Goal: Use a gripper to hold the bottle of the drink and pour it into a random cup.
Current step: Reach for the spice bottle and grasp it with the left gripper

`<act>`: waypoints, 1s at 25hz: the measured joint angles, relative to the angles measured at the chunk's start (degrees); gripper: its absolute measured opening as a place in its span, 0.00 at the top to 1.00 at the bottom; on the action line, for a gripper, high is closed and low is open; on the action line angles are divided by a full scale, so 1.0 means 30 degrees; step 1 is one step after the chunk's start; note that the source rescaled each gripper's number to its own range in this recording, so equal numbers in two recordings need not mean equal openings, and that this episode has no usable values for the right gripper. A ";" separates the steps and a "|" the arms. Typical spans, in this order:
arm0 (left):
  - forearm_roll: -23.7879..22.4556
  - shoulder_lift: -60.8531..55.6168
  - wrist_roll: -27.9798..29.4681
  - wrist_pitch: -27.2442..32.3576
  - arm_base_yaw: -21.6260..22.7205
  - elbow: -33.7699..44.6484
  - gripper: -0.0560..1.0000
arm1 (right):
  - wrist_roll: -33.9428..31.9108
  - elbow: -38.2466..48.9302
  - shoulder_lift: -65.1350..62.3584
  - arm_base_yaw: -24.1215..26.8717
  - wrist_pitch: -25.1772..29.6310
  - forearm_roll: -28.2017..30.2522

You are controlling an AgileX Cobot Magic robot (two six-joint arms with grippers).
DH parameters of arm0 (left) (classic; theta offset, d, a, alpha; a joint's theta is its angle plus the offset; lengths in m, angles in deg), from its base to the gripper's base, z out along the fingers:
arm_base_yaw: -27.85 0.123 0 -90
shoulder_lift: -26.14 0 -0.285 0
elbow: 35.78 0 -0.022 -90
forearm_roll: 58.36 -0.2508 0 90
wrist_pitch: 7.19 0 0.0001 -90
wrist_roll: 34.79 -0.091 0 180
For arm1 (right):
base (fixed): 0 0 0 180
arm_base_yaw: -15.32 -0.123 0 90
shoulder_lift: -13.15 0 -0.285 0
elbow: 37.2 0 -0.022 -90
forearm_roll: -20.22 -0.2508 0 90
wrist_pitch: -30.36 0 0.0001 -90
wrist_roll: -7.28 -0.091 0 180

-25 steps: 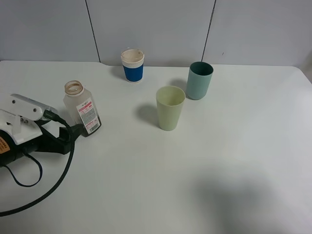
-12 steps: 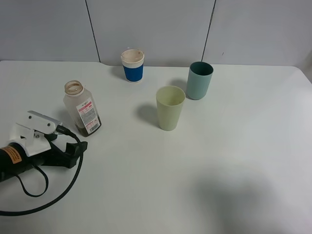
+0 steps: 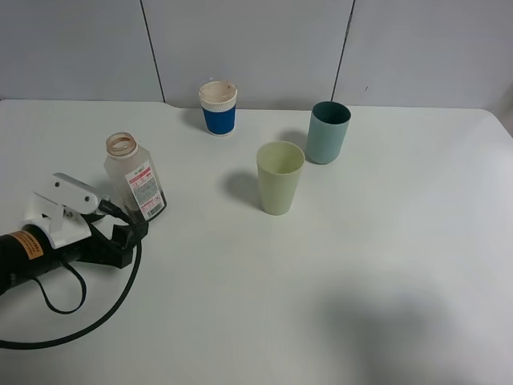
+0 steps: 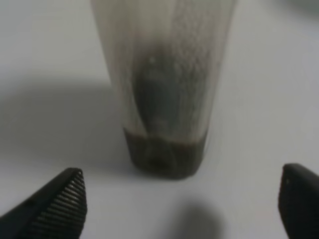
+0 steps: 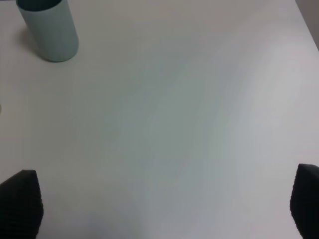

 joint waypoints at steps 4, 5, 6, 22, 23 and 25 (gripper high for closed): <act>-0.0208 -0.0036 0.0295 0.0000 0.0000 -0.0558 0.22 | 0.0000 0.0000 0.0000 0.0000 0.0000 0.0000; -0.0279 -0.0036 0.0492 0.0000 0.0000 -0.0733 0.22 | 0.0000 0.0000 0.0000 0.0000 0.0000 0.0000; -0.0325 -0.0036 0.0593 0.0000 0.0000 -0.0923 0.21 | 0.0000 0.0000 0.0000 0.0000 0.0000 0.0000; -0.1463 0.0700 0.0776 -0.0019 0.0000 -0.3263 0.21 | 0.0000 0.0000 0.0000 0.0000 0.0000 0.0000; -0.1632 0.0882 0.0859 -0.0019 0.0000 -0.3461 0.21 | 0.0000 0.0000 0.0000 0.0000 0.0000 0.0000; -0.1901 0.1440 0.1070 -0.0019 0.0000 -0.3970 0.21 | 0.0000 0.0000 0.0000 0.0000 0.0000 0.0000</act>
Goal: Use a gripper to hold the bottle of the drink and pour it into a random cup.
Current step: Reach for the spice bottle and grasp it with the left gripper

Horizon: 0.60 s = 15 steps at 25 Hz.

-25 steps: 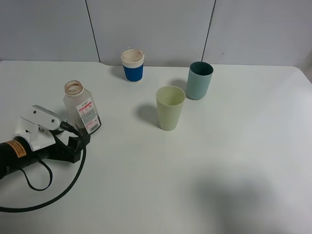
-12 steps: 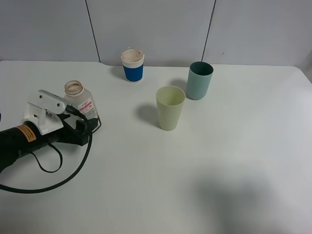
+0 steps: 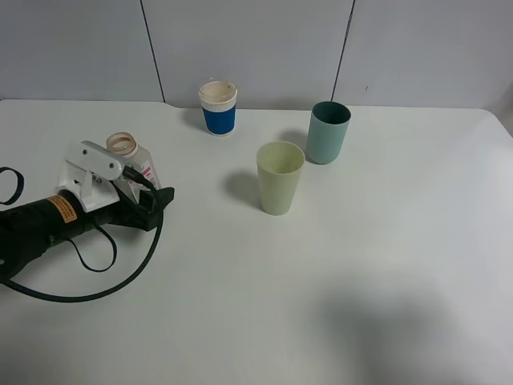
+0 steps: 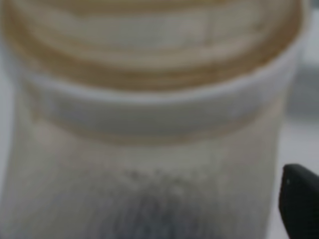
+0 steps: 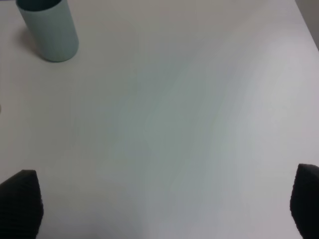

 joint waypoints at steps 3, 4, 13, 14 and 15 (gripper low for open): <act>-0.0184 0.0499 0.0168 0.0000 0.0000 -0.0504 0.21 | 0.0000 0.0000 0.0000 0.0000 0.0000 0.0000; -0.0214 0.0614 0.0234 0.0000 0.0000 -0.0632 0.21 | 0.0000 0.0000 0.0000 0.0000 0.0000 0.0000; -0.0223 0.0746 0.0351 0.0000 0.0000 -0.0869 0.44 | 0.0000 0.0000 0.0000 0.0000 0.0000 0.0000; -0.0203 0.0746 0.0292 0.0000 0.0000 -0.0869 0.56 | 0.0000 0.0000 0.0000 0.0000 0.0000 0.0000; -0.0136 0.0814 0.0172 0.0000 0.0000 -0.0869 0.71 | 0.0000 0.0000 0.0000 0.0000 0.0000 0.0000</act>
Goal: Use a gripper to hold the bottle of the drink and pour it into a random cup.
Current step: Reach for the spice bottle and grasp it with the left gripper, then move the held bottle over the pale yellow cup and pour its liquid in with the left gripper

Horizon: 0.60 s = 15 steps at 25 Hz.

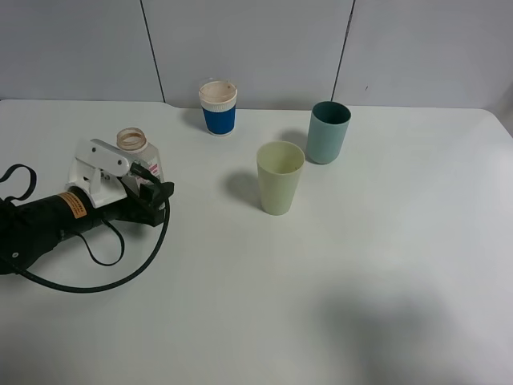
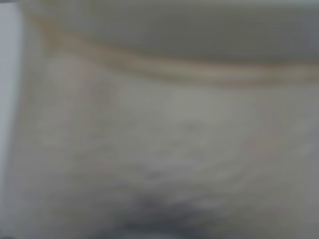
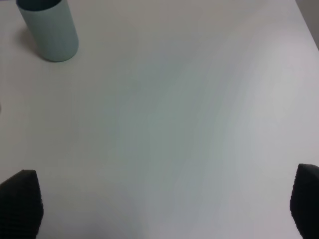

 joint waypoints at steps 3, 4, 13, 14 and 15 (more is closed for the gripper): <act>-0.0061 0.0422 -0.0371 -0.0545 0.0000 0.0000 0.94 | 0.0000 0.0000 0.0000 0.0000 0.0000 0.0000; -0.0061 0.0422 -0.0371 -0.0545 0.0000 0.0000 0.94 | 0.0000 0.0000 0.0000 0.0000 0.0000 0.0000; -0.0336 0.0505 -0.0389 -0.0811 0.0000 -0.0039 0.93 | 0.0000 0.0000 0.0000 0.0000 0.0000 0.0000; -0.0420 0.0299 -0.0389 -0.0545 0.0000 -0.0039 0.93 | 0.0000 0.0000 0.0000 0.0000 0.0000 0.0000; -0.0458 0.0066 -0.0389 -0.0280 0.0000 -0.0039 0.93 | 0.0000 0.0000 0.0000 0.0000 0.0000 0.0000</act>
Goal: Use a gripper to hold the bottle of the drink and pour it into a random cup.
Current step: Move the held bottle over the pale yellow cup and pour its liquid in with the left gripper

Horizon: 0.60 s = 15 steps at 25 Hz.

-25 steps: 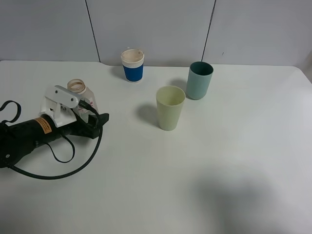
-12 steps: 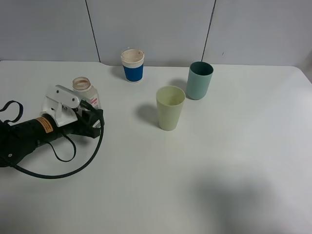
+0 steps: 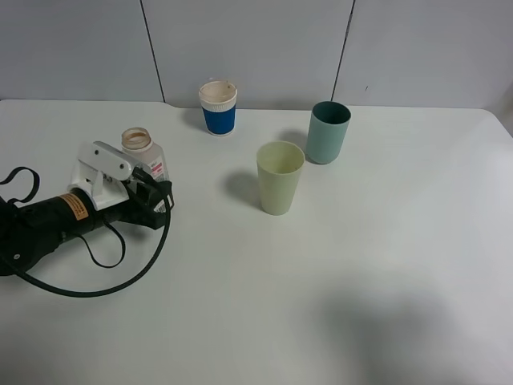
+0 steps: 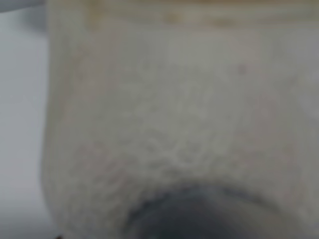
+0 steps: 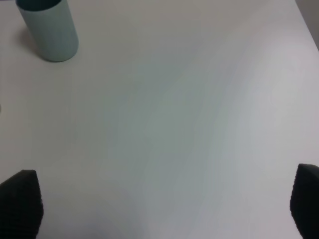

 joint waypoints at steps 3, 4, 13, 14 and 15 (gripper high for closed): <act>-0.0299 -0.0816 0.0021 0.0364 0.0000 0.0000 0.93 | 0.0000 0.0000 0.0000 0.0000 0.0000 0.0000; -0.0410 -0.1103 0.0019 0.0364 0.0000 0.0000 0.93 | 0.0000 0.0000 0.0000 0.0000 0.0000 0.0000; -0.1827 -0.4131 0.0019 0.3412 -0.0055 0.0017 0.93 | 0.0000 0.0000 0.0000 0.0000 0.0000 0.0000; -0.1901 -0.4502 0.0019 0.4013 -0.0183 0.0034 0.93 | 0.0000 0.0000 0.0000 0.0000 0.0000 0.0000; -0.1969 -0.4854 0.0019 0.4639 -0.0346 0.0034 0.93 | 0.0000 0.0000 0.0000 0.0000 0.0000 0.0000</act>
